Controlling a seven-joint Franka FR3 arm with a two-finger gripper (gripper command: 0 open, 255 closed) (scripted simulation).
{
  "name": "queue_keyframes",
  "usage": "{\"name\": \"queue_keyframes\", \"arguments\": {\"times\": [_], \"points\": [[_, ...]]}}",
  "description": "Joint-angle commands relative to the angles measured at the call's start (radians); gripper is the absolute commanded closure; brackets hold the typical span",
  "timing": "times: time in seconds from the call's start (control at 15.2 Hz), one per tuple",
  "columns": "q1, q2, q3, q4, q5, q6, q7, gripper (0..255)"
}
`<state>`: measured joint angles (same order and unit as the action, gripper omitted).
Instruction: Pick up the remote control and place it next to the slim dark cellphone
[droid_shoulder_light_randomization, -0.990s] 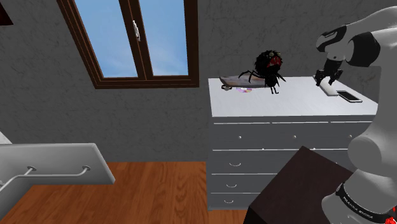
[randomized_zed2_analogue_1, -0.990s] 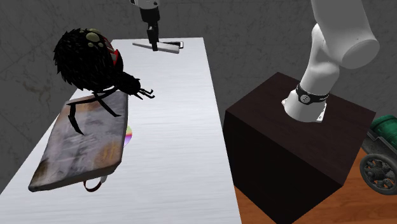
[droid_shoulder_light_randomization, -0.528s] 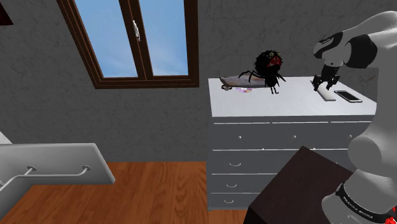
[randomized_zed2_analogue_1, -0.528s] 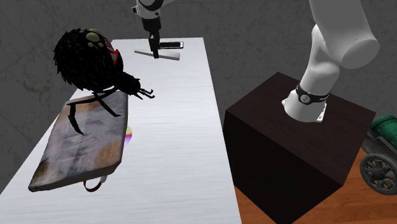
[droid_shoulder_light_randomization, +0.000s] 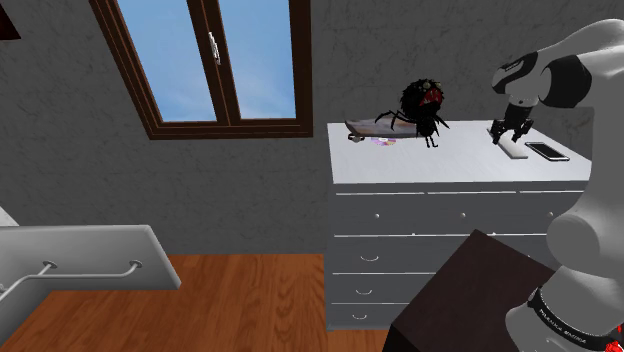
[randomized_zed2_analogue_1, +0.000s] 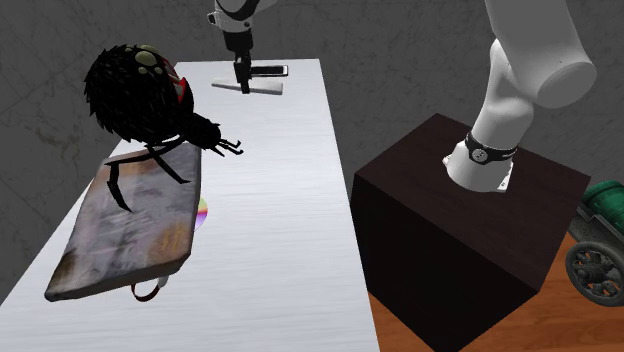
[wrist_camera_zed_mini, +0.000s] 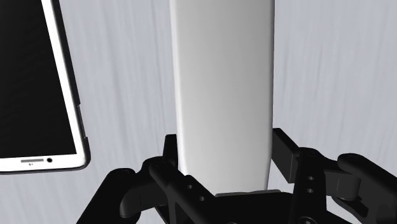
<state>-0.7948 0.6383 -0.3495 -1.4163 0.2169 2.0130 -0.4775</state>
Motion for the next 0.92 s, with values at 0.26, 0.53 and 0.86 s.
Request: {"name": "queue_keyframes", "arguments": {"times": [0.26,0.53,0.86], "points": [[0.0,0.001,0.0,0.0,0.0,-0.001,0.0,0],[0.0,-0.031,-0.008,0.051,-0.013,-0.082,0.008,0],[-0.001,-0.038,-0.01,0.068,-0.016,-0.105,0.011,0]]}}
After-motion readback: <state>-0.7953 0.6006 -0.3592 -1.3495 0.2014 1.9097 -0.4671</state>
